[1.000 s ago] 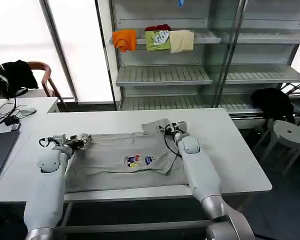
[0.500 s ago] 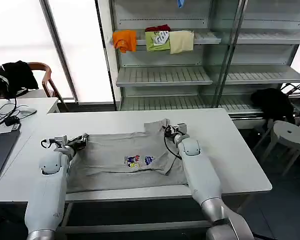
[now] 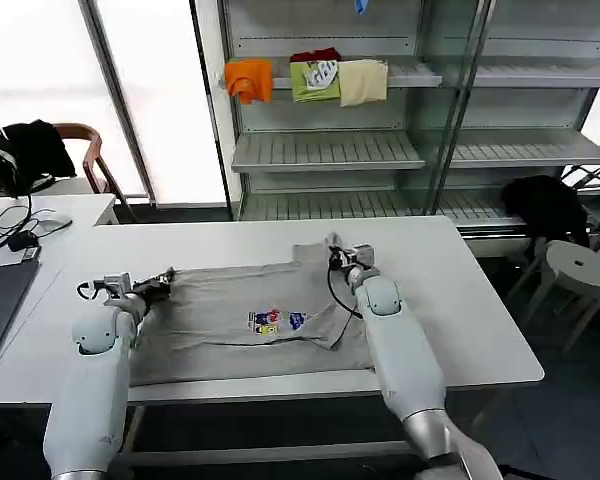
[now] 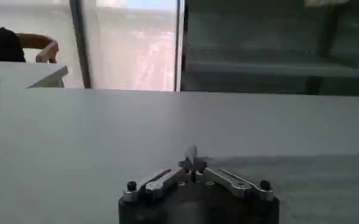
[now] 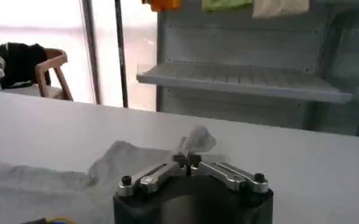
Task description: Fold and organize the clothes.
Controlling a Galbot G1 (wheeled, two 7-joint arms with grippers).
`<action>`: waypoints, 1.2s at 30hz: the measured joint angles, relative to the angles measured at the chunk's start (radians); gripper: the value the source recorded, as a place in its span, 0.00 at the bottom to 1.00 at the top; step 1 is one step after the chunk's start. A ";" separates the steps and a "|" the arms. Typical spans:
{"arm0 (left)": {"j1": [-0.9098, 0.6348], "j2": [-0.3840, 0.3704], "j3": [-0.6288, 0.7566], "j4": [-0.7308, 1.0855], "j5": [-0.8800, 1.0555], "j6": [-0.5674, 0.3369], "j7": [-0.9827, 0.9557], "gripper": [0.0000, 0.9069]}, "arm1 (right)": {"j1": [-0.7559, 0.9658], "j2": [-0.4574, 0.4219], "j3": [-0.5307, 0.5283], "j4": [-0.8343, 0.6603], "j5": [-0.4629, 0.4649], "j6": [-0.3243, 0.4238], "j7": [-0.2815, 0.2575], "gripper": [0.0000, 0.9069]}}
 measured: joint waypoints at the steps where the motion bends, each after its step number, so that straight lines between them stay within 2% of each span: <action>1: 0.005 0.001 -0.001 -0.013 -0.009 0.003 -0.002 0.00 | -0.008 0.000 -0.003 0.022 0.003 -0.006 0.000 0.00; 18: 0.154 0.048 -0.042 -0.246 -0.171 0.003 0.023 0.00 | -0.270 -0.003 -0.019 0.443 0.045 -0.113 -0.015 0.00; 27: 0.275 0.080 -0.078 -0.312 -0.283 -0.027 0.062 0.00 | -0.436 -0.087 0.014 0.631 0.051 -0.142 -0.018 0.00; 36: 0.385 0.101 -0.112 -0.362 -0.363 -0.059 0.104 0.00 | -0.569 -0.123 0.038 0.761 0.049 -0.146 -0.027 0.00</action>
